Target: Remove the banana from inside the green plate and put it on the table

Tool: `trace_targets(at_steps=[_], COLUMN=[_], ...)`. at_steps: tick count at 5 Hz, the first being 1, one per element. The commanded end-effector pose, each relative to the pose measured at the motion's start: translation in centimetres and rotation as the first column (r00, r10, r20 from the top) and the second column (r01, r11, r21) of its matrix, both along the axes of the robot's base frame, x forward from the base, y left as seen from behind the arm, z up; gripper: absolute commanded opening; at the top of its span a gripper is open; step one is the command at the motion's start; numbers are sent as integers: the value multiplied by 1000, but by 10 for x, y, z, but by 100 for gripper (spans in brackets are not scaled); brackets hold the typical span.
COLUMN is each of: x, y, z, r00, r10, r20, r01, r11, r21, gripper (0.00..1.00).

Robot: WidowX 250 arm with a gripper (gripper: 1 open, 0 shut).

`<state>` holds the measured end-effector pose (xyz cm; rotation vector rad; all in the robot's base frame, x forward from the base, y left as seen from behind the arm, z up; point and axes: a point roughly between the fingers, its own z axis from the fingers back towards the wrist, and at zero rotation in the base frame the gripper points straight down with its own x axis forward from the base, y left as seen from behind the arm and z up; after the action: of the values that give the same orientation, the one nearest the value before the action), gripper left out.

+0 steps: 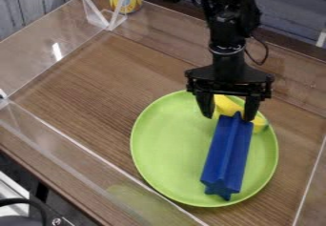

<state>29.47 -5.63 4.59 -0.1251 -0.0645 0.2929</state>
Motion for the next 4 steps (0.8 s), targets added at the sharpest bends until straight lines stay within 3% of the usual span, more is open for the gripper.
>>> trace_targets(at_steps=[1,2,3,4], x=[2,0,-1,-1], y=[-11,-20,-22,-24], z=[24,34,33,39], r00=[999,998,997,995], r10=[-26,-42,-61,-93], r20=[41,39,38,33], r01=[26,42,62,93], r11=[1000,999,998,996], r21=[-2,-2,-5,-3], gripper=[100,100,0,0])
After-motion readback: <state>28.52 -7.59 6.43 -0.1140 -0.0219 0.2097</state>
